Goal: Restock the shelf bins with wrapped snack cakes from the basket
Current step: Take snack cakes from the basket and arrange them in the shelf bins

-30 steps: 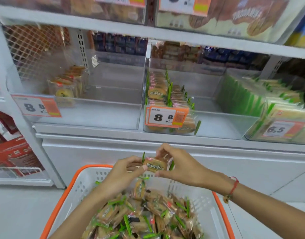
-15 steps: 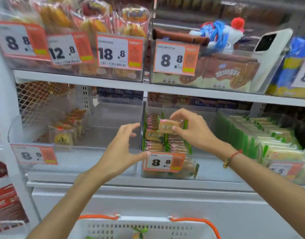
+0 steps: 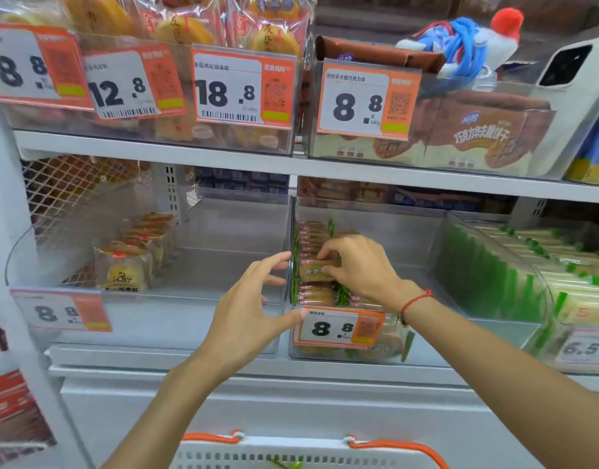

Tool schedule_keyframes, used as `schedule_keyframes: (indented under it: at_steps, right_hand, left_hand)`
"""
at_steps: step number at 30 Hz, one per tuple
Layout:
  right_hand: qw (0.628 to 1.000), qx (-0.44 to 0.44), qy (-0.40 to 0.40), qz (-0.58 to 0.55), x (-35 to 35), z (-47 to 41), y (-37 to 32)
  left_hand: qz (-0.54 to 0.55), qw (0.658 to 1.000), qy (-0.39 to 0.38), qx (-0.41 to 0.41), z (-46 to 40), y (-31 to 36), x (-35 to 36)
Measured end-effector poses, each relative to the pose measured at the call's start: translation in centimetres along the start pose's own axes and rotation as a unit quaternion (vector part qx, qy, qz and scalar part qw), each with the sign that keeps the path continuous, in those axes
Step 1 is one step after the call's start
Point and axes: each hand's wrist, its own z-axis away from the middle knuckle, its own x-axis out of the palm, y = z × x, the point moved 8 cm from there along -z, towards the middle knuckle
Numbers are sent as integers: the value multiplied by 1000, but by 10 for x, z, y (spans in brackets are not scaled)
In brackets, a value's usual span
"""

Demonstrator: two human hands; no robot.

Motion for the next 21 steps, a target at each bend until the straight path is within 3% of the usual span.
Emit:
schedule_keyframes:
  at_steps: [3, 9, 17, 21]
  right_hand:
    - [999, 19, -1, -49, -2, -4, 4]
    - [1000, -4, -16, -15, 6, -6, 0]
    - [993, -49, -106, 16, 10, -6, -4]
    - [995, -39, -95, -1, -7, 7, -4]
  left_hand:
    - [0, 1000, -1, 0, 1, -1, 0]
    - [-3, 1000, -2, -2, -1, -3, 1]
    - [-4, 1000, -16, -16, -1, -5, 2]
    - [4, 999, -20, -26, -2, -3, 2]
